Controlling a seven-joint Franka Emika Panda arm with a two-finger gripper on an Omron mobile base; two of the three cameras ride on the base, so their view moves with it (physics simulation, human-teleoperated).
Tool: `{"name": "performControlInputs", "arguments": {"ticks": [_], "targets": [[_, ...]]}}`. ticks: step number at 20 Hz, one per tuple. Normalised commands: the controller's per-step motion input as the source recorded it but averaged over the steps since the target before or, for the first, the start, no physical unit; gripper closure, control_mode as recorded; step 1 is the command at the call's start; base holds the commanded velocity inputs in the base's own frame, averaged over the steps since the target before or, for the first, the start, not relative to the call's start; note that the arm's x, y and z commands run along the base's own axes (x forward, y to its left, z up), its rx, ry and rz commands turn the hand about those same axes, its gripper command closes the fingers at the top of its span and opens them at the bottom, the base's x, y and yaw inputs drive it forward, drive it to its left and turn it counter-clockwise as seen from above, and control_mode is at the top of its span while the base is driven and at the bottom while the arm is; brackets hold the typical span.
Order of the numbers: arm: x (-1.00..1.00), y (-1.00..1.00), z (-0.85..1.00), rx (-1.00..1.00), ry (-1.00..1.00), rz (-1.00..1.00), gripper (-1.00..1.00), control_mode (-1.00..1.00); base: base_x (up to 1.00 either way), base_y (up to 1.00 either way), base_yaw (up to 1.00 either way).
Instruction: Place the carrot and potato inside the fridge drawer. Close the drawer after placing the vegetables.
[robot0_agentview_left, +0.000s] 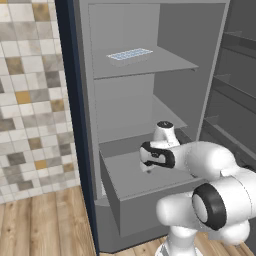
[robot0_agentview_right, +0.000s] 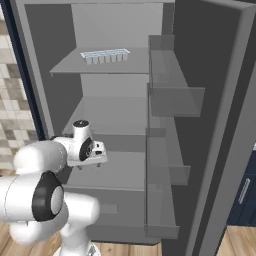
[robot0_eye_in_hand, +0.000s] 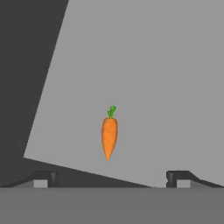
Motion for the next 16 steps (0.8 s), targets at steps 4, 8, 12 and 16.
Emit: {"name": "performControlInputs", "arguments": {"ticks": [4, 8, 12, 16], "targets": [[-0.63, -0.01, 1.0, -0.02, -0.29, 0.0, -1.0, -1.0, 0.0, 0.0, 0.0], [-0.93, 0.0, 0.98, 0.0, -0.33, 0.0, -1.0, -1.0, 0.0, 0.0, 0.0], [-1.0, -0.05, 0.78, 0.0, -0.26, -0.05, -1.0, -1.0, 0.0, 0.0, 0.0], [-1.0, -0.11, 0.6, 0.01, -0.24, -0.08, -1.0, -1.0, 0.0, 0.0, 0.0]]}}
